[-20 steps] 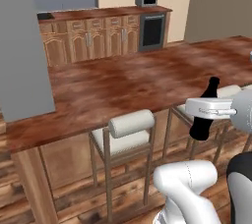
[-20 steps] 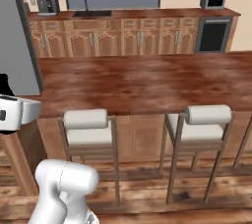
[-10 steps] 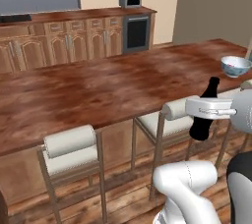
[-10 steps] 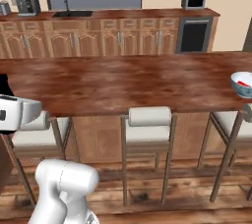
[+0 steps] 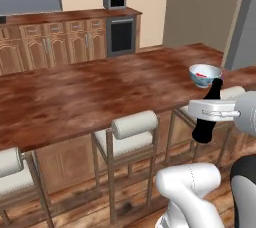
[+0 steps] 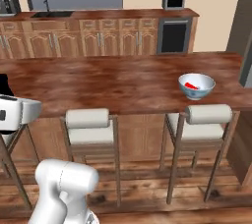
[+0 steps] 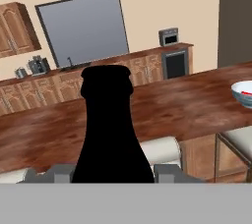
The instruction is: Open the fridge, grab two sodas, and place both sodas inside the bowl with ice on the dining counter.
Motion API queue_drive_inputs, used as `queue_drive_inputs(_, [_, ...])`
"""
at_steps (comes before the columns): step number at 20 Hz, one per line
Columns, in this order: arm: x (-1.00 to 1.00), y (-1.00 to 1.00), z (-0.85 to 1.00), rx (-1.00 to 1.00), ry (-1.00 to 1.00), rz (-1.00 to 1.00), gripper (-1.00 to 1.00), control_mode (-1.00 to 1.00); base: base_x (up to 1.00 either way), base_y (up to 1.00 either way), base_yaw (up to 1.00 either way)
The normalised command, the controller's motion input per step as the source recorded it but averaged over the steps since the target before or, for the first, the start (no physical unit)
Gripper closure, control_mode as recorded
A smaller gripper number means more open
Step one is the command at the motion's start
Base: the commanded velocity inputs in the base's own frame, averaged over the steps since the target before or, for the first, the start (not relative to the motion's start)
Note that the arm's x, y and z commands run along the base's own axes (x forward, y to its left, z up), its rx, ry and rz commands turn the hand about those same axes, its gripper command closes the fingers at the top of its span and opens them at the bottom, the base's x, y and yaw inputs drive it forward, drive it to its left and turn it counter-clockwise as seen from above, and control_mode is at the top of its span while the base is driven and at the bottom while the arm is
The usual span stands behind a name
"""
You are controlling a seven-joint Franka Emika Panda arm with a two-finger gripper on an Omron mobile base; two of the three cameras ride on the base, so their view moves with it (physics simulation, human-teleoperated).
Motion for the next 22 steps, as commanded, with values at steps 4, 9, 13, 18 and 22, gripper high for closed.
queue_drive_inputs(4, [0.00,0.00,0.00,0.00,0.00,0.00,1.00,1.00,0.34,-1.00,0.00])
queue_drive_inputs(9, [0.00,0.00,0.00,0.00,0.00,0.00,1.00,1.00,0.55,-1.00,0.00])
queue_drive_inputs(13, [0.00,0.00,0.00,0.00,0.00,0.00,1.00,1.00,0.87,-1.00,0.03])
queue_drive_inputs(18, [0.00,0.00,0.00,0.00,0.00,0.00,1.00,1.00,0.89,-0.83,0.16])
queue_drive_inputs(22, [0.00,0.00,0.00,0.00,0.00,0.00,1.00,1.00,0.86,-0.63,0.19])
